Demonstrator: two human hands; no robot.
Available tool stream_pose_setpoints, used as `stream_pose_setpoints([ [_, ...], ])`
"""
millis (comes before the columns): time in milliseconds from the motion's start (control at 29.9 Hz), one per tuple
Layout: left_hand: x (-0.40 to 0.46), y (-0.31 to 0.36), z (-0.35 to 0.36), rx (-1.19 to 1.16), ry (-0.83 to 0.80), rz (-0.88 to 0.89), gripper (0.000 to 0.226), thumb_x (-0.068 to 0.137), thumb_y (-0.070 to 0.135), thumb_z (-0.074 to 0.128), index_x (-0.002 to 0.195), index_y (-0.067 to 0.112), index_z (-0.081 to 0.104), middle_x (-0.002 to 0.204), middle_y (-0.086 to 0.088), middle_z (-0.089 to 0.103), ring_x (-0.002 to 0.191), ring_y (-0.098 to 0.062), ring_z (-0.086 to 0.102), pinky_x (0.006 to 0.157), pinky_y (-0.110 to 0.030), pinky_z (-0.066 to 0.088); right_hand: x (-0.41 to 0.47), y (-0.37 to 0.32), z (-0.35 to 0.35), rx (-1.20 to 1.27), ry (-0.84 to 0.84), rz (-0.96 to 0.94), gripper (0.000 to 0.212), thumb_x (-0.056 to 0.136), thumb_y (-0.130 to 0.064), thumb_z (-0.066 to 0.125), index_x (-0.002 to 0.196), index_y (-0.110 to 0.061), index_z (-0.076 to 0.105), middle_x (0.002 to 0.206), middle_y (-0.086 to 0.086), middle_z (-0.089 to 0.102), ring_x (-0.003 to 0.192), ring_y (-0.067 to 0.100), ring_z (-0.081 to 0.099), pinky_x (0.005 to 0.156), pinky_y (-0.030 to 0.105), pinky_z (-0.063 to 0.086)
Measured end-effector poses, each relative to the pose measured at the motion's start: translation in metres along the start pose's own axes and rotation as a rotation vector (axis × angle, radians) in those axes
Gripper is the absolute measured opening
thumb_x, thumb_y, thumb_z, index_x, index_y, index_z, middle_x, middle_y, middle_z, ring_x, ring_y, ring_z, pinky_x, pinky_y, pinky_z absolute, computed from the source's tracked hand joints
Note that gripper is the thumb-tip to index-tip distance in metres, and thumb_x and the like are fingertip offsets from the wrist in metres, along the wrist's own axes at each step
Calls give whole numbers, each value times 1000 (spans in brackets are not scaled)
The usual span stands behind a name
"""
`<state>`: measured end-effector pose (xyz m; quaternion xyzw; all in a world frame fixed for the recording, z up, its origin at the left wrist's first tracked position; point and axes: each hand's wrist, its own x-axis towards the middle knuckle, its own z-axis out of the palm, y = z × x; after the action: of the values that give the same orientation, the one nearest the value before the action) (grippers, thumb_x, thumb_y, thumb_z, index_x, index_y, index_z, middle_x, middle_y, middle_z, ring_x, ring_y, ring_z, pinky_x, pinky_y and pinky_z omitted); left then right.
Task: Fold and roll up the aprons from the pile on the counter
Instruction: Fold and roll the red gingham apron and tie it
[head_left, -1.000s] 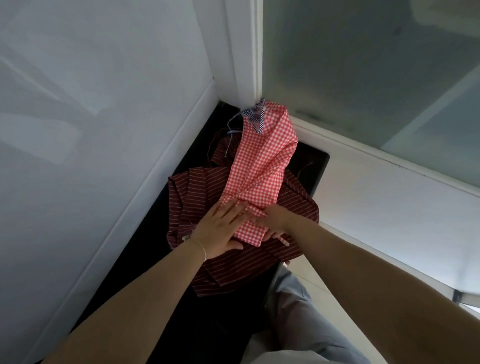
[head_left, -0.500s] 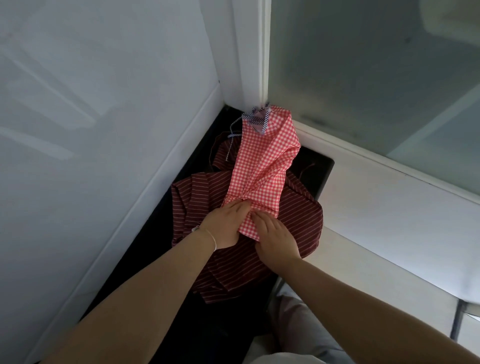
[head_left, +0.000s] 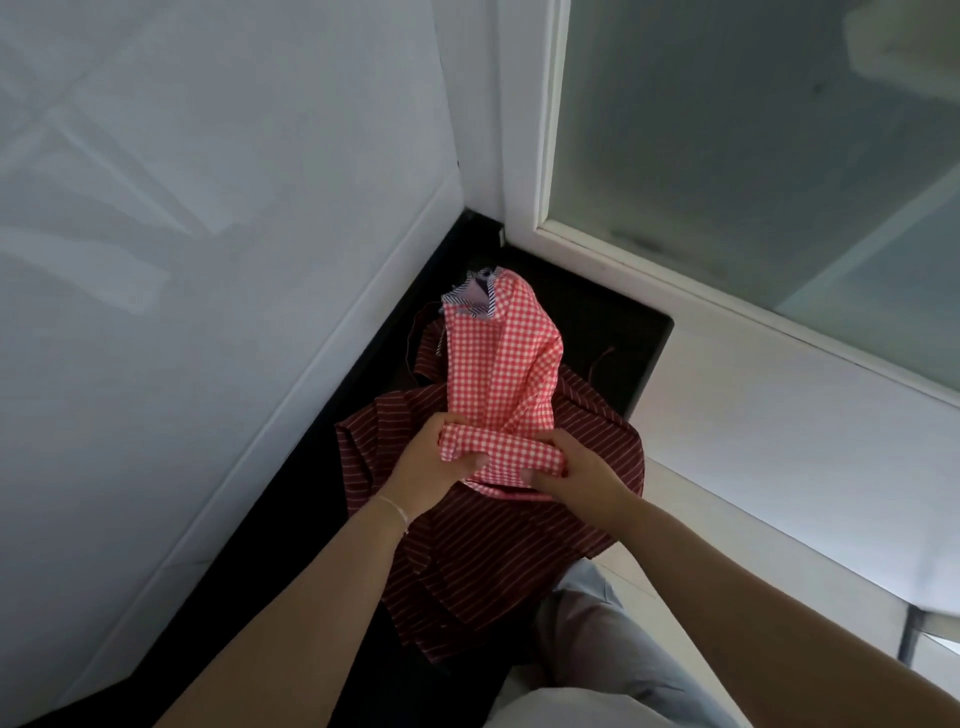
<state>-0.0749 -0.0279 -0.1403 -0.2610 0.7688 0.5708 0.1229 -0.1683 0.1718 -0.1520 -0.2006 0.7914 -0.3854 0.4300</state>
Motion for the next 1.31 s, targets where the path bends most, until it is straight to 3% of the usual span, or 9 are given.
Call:
stream_pose_setpoints([
  [134,3,4,14,-251,108,-95,10,93,23,61,101,26,56,100,10,62,94,0,61,81,-13,49,12,-10,1,112,-6,83,53,92,-48,53,135,-22,37,125,-9,52,114,12,50,98,27,37],
  [234,12,-4,18,-396,205,-238,38,93,44,55,121,19,52,113,3,62,107,-16,60,93,-31,49,25,-16,-3,77,-45,124,63,91,-52,49,140,-17,30,129,-5,47,118,15,48,99,27,37],
  [335,19,-6,20,-422,260,-332,37,93,46,54,116,17,51,107,2,61,101,-16,60,87,-31,48,38,-18,-6,55,-42,219,77,91,-54,49,146,-10,16,140,4,43,124,26,48,99,33,42],
  [469,25,-3,18,-331,290,-373,19,99,34,47,97,17,53,97,2,58,90,-13,56,71,-24,45,54,-26,-5,-98,16,277,81,93,-55,46,147,-8,10,141,10,45,122,30,51,97,38,45],
  [636,21,-5,15,-239,268,-355,35,103,27,38,132,10,46,112,0,54,101,-14,53,85,-28,41,58,-32,3,-342,173,352,79,88,-63,48,143,-15,18,129,7,54,110,27,59,82,40,50],
  [770,17,-11,12,69,281,-316,33,103,32,36,121,9,51,92,1,59,85,-17,59,75,-34,50,54,-34,12,-686,408,93,59,90,-52,52,133,-16,33,130,5,42,114,21,51,80,33,52],
  [904,13,-12,-1,384,253,-304,28,99,38,43,101,10,48,86,-3,62,75,-21,60,66,-34,50,50,-24,25,-762,202,-263,31,95,-17,49,126,-17,46,120,1,52,103,19,57,70,29,48],
  [1071,-2,8,-29,458,347,-144,9,93,32,58,94,24,57,70,5,61,63,-9,58,55,-25,41,60,-29,16,-602,165,-189,27,98,-15,39,117,-21,57,122,-5,56,102,15,57,80,26,45],
  [1306,11,63,-30,-61,114,35,13,90,29,63,96,19,70,86,10,73,84,3,66,75,-8,47,69,-33,3,-541,-30,-144,23,96,-18,48,115,-20,61,124,-1,55,112,18,54,91,25,43],
])
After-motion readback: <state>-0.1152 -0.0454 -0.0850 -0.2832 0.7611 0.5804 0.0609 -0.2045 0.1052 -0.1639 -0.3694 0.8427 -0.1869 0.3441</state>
